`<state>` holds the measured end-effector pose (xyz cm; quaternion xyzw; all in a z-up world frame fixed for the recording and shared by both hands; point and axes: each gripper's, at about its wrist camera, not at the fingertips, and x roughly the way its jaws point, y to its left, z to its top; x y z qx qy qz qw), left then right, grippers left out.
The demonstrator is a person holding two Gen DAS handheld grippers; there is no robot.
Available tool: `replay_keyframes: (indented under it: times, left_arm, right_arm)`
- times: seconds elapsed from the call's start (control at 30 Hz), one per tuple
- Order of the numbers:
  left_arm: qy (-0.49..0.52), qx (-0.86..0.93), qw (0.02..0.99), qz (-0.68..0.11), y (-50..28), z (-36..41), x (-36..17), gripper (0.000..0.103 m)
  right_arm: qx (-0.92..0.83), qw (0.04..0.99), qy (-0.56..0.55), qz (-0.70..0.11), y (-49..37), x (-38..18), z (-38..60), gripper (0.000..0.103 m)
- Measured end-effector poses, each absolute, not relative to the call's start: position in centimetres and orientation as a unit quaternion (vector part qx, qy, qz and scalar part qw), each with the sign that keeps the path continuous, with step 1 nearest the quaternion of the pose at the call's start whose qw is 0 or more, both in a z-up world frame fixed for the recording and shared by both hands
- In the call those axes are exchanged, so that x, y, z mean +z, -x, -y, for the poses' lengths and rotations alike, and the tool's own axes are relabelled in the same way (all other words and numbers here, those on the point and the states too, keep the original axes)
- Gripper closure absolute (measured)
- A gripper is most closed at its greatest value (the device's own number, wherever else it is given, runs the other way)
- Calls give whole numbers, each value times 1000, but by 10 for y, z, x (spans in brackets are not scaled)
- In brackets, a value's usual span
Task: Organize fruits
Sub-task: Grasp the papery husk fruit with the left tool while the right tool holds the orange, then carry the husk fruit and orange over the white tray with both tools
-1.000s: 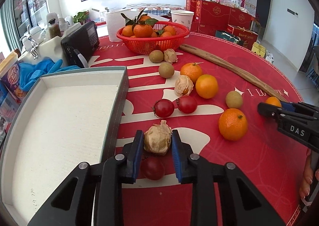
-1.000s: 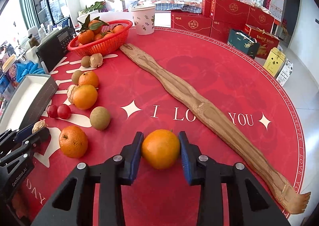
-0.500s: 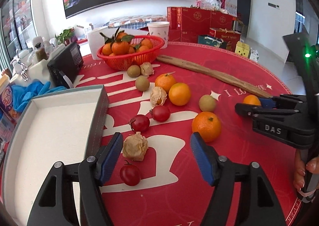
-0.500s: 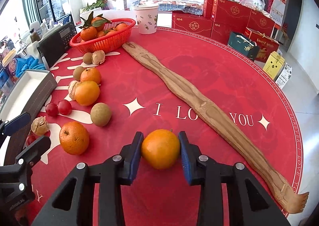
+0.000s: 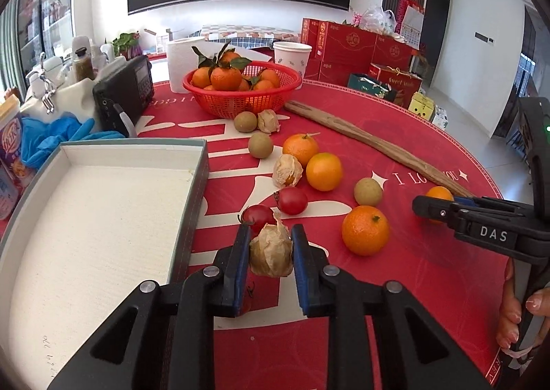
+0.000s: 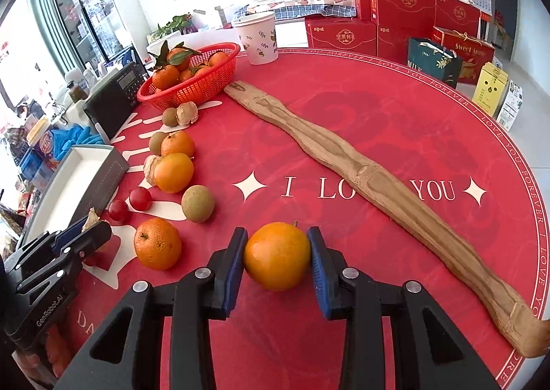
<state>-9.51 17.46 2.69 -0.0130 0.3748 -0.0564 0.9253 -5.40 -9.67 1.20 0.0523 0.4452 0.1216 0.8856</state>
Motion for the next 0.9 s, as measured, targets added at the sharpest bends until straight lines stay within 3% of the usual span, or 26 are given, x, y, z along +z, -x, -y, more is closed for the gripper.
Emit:
replay_keyframes:
  times: [0.9]
  left_arm:
    - [95,32,935,-340,127,-233,60,77]
  right_arm:
    - [157,894,-84,-410,61,27,86,66]
